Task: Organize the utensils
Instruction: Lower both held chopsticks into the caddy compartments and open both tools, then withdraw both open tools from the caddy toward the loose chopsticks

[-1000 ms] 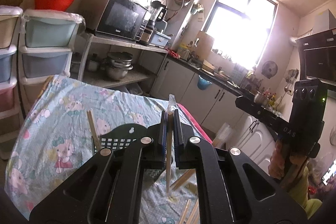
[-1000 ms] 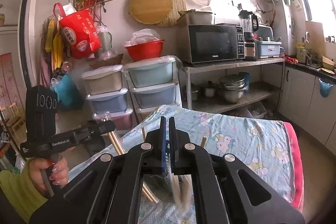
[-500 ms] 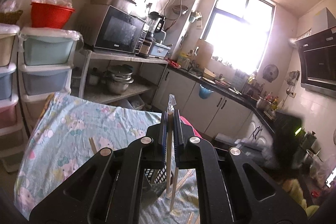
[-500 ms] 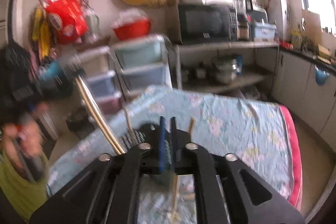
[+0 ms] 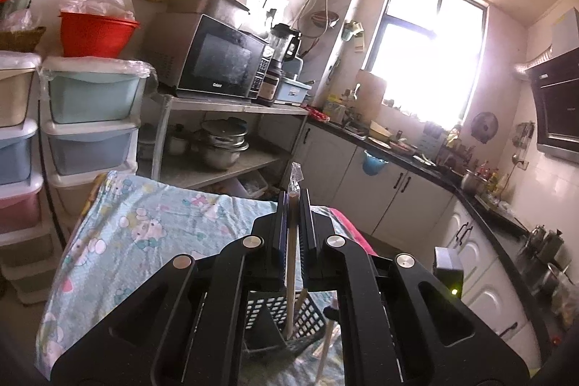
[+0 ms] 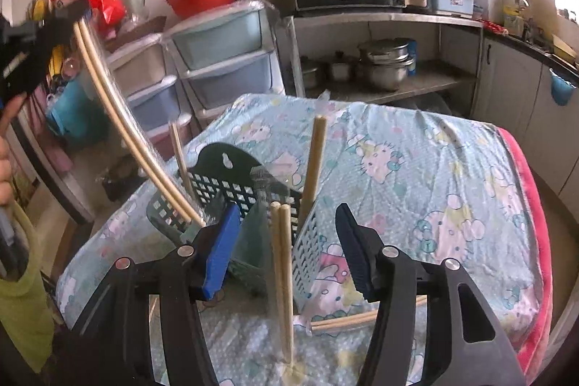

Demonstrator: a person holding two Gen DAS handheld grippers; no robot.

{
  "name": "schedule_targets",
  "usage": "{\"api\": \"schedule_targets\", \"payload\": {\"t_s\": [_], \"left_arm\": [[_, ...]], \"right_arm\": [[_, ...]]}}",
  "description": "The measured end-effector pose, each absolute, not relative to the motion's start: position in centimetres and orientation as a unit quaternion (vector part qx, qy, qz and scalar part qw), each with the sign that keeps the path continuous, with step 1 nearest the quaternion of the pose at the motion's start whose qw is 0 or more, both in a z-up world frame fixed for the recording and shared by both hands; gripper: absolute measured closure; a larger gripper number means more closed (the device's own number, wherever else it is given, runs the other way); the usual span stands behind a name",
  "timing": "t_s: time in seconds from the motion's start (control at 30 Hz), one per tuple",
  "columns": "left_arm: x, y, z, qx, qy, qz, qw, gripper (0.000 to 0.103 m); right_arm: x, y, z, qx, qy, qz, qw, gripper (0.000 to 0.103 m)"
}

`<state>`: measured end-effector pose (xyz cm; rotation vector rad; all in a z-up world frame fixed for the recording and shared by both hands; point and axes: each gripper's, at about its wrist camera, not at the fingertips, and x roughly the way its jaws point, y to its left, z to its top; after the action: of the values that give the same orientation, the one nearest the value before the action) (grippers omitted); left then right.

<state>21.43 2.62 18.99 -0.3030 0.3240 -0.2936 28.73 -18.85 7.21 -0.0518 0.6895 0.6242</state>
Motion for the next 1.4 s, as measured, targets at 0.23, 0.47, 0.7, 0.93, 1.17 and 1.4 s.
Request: {"api": "schedule_targets", "payload": {"t_s": [0.23,0.47,0.7,0.93,1.17,1.4], "left_arm": [[22.7,3.3,18.4,-0.141,0.169,-0.127,0.967,0.100],[23.8,3.7,18.3,-0.134,0.174,-0.118,0.969,0.100],[24.6,3.1,17.5,-0.126,0.181,-0.118,0.968,0.100],[25.2,2.3,15.8,-0.122,0.199,-0.122,0.965,0.100],[25.3,1.9,13.8,-0.124,0.222,-0.122,0.959,0.100],[24.6,1.9,13.0,-0.130,0.227,-0.120,0.958,0.079]], "right_arm": [[29.4,-17.5,7.0,-0.038,0.346,0.311,0.885,0.092],[27.5,-17.7,14.1,-0.015,0.268,0.343,0.900,0.092],[27.2,-18.7,19.7,0.012,0.184,0.335,0.924,0.092],[29.2,-18.8,17.8,0.014,0.200,0.310,0.929,0.090],[29.5,-18.5,15.1,0.013,0.226,0.295,0.928,0.076],[28.5,-19.0,13.8,0.017,0.234,0.286,0.929,0.062]]}}
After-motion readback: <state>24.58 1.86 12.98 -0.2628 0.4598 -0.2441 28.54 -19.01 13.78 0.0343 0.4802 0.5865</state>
